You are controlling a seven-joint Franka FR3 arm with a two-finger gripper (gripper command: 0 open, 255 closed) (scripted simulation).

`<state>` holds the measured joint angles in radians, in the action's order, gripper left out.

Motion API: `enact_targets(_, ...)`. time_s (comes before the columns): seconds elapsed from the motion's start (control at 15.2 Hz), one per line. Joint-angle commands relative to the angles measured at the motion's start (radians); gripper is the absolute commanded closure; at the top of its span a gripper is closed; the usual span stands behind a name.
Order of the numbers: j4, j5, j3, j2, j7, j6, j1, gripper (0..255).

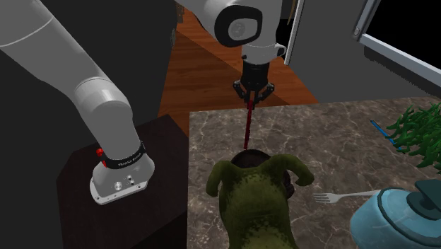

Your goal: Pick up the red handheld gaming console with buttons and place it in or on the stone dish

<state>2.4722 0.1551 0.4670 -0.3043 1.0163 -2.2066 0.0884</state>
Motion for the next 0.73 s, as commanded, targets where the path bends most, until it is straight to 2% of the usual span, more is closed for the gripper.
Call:
enact_targets(0.0,-0.013,0.004,-0.006,-0.017,-0.004,0.029,-0.002,255)
enact_targets(0.66,-0.103,0.009,-0.030,-0.075,-0.016,0.176,-0.004,255)
